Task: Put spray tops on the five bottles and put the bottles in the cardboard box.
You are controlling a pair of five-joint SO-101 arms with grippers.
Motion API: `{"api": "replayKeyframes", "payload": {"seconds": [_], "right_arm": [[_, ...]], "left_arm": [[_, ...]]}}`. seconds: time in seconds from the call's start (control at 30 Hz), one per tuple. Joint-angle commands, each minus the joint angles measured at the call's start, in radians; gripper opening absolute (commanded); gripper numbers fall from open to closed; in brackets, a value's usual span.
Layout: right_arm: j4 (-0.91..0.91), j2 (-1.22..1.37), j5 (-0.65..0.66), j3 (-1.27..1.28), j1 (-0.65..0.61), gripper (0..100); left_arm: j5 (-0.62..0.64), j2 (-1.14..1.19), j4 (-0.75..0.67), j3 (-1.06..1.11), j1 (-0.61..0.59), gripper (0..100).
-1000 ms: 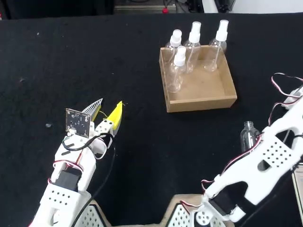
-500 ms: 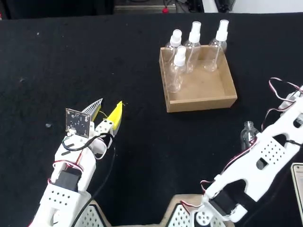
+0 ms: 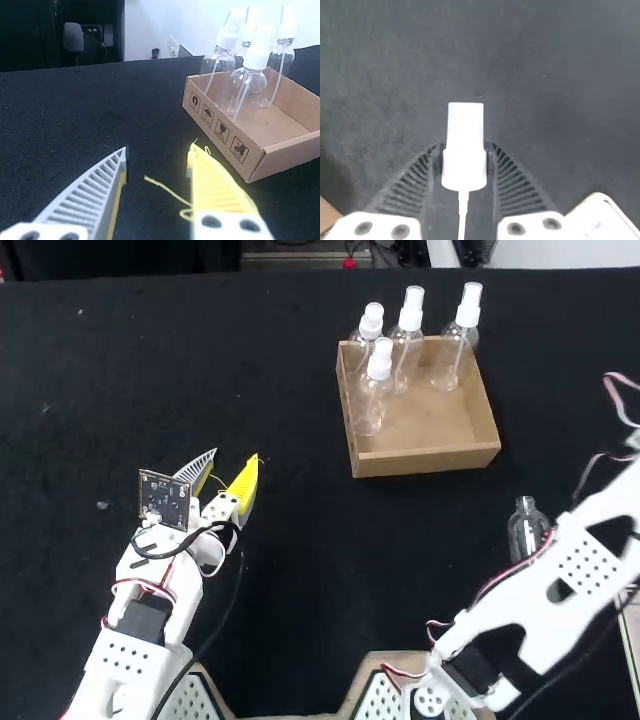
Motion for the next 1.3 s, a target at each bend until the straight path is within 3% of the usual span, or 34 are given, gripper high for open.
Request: {"api": "replayKeyframes", "payload": {"seconds": [0.0,0.23,0.57,0.83,1.0,1.27], "right_arm": [[0.035,-0.216,0.035,0.147,0.029,1.1],[0.032,-0.567,0.120,0.627,-0.020,1.1],[-0.025,-0.940,0.127,1.144,-0.192,1.1],[-0.285,-1.337,0.031,1.669,-0.367,1.1],[-0.425,-1.587,-0.009,1.995,-0.586,1.1],[-0.577,-1.842,-0.008,2.304,-1.049,1.5]], "left_arm": [[-0.005,-0.015,-0.002,0.022,0.008,19],[-0.005,-0.015,-0.002,0.022,0.008,19],[-0.005,-0.015,0.000,0.022,0.008,19],[-0.006,-0.015,-0.002,0.022,0.007,19],[-0.006,-0.015,-0.002,0.024,0.004,19],[0.005,-0.017,-0.043,0.022,-0.102,19]]}}
